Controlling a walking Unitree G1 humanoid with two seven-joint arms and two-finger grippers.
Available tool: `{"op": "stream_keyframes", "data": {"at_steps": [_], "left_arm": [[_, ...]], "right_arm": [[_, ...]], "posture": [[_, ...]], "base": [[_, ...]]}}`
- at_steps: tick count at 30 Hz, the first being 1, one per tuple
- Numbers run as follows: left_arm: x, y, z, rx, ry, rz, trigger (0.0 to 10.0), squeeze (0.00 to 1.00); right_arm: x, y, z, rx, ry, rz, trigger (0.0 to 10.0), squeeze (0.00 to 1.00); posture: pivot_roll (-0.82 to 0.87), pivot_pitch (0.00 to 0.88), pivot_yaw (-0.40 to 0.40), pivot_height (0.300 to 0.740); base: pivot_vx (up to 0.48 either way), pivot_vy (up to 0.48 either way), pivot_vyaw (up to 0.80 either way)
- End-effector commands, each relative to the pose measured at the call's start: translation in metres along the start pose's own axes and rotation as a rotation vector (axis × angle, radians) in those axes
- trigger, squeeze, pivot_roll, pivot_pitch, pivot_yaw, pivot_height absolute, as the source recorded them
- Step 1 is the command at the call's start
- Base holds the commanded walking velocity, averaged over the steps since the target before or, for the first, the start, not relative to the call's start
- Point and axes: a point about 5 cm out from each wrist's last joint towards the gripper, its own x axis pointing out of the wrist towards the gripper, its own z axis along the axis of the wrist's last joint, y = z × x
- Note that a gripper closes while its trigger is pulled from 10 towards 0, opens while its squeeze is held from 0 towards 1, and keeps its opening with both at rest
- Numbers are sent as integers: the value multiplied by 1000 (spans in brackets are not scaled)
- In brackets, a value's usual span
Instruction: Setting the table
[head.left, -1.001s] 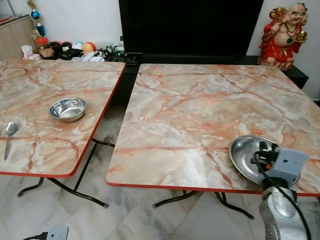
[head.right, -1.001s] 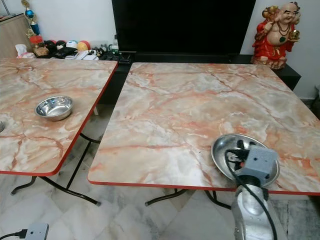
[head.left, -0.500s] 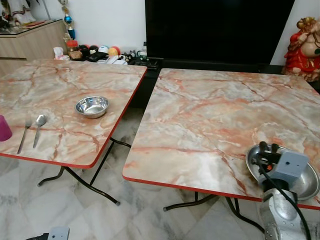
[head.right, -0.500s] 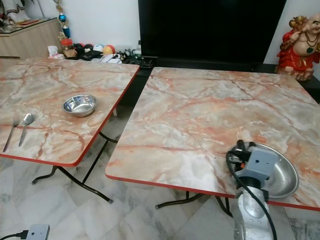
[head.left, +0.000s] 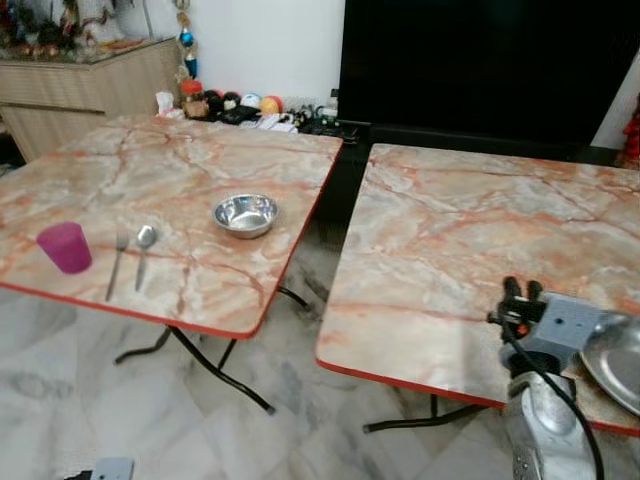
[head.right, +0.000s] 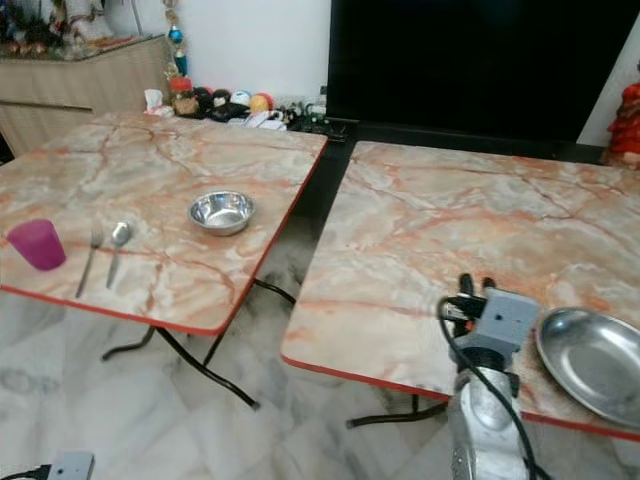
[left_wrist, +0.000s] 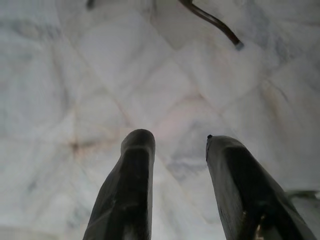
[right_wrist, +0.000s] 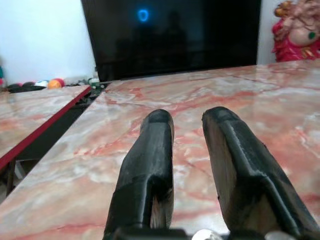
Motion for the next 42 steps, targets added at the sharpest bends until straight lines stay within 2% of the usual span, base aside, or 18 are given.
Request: {"op": "stream_keyframes", "data": {"at_steps": [1, 42], "left_arm": [[0, -4, -4, -12, 18, -8, 10000, 0], [-1, -9, -7, -44, 16, -2, 10000, 0]], "right_arm": [[0, -9, 1, -7, -6, -38, 10000, 0], [6, -1, 4, -2, -15, -23, 10000, 0]], "posture": [[-29, 0, 8, 740], [-26, 13, 0, 740]], "base": [[0, 480, 0], [0, 475, 0]]}}
